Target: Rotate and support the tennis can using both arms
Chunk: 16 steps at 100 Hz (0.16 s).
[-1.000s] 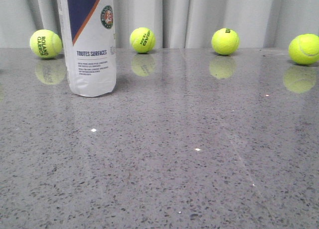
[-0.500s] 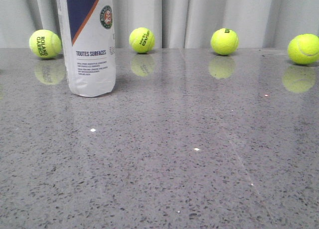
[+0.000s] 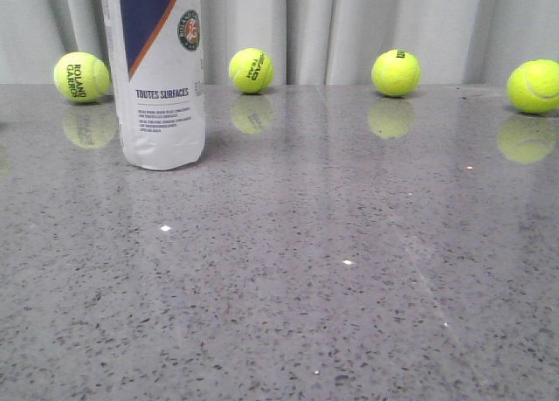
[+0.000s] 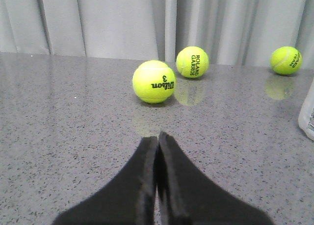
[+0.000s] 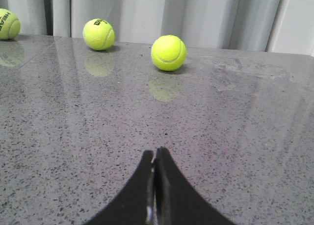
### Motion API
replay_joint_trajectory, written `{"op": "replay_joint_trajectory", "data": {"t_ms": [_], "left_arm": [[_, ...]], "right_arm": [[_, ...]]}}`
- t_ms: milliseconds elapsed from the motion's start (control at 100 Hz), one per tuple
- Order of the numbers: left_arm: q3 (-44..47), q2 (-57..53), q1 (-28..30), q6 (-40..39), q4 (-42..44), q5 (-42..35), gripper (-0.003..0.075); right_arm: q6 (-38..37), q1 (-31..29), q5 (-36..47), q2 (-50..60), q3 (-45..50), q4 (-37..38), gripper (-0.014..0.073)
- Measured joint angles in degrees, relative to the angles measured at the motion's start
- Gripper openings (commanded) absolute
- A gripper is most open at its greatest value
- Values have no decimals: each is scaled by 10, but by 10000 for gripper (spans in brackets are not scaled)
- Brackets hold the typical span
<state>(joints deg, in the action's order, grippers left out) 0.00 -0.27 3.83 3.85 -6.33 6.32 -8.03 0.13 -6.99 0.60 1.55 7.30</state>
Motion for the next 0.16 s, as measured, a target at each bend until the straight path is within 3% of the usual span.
{"op": "replay_joint_trajectory", "data": {"t_ms": [160], "left_arm": [[0,0,0,0,0,0,-20]], "right_arm": [[0,0,0,0,0,0,-67]]}}
